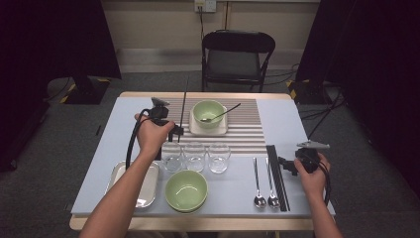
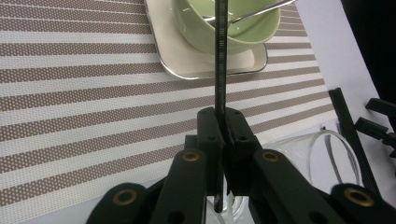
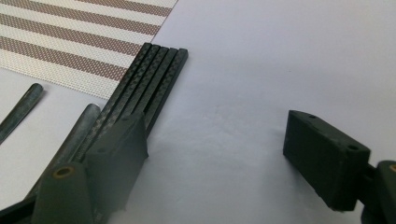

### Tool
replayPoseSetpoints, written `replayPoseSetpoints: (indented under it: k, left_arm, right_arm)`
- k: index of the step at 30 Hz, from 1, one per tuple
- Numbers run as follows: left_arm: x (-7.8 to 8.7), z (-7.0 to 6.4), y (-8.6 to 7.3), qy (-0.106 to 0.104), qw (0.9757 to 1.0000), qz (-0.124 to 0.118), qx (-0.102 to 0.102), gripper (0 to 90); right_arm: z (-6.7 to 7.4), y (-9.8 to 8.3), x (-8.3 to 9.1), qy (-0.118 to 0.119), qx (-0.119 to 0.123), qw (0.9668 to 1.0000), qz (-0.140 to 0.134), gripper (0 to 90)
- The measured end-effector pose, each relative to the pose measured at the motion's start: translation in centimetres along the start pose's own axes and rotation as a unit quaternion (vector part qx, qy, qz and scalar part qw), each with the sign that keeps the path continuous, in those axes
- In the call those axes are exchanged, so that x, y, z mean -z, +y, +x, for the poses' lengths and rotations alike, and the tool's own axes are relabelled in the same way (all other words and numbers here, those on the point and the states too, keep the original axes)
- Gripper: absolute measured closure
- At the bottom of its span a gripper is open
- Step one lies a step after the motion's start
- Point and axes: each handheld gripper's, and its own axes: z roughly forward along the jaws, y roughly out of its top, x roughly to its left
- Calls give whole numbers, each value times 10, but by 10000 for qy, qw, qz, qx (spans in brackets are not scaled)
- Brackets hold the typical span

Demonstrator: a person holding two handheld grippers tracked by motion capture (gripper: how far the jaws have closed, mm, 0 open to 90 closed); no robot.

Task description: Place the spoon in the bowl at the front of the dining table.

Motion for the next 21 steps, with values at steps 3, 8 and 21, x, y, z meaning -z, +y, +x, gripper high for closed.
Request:
replayPoseSetpoints:
  k: [3,8,21]
  left_arm:
    - [-1,2,1,55,10000,-7,-34,870]
    - [-2,4,3,96,9999,-16,25,869]
    - [-8,4,12,85,9999,-42,120,869]
  right_arm:
    - [-1,0,0,36,-67,10000,-31,205]
    - [2,0,-1,-53,60,10000,21,203]
    - [4,0,-1,-134,147,9998,50,201]
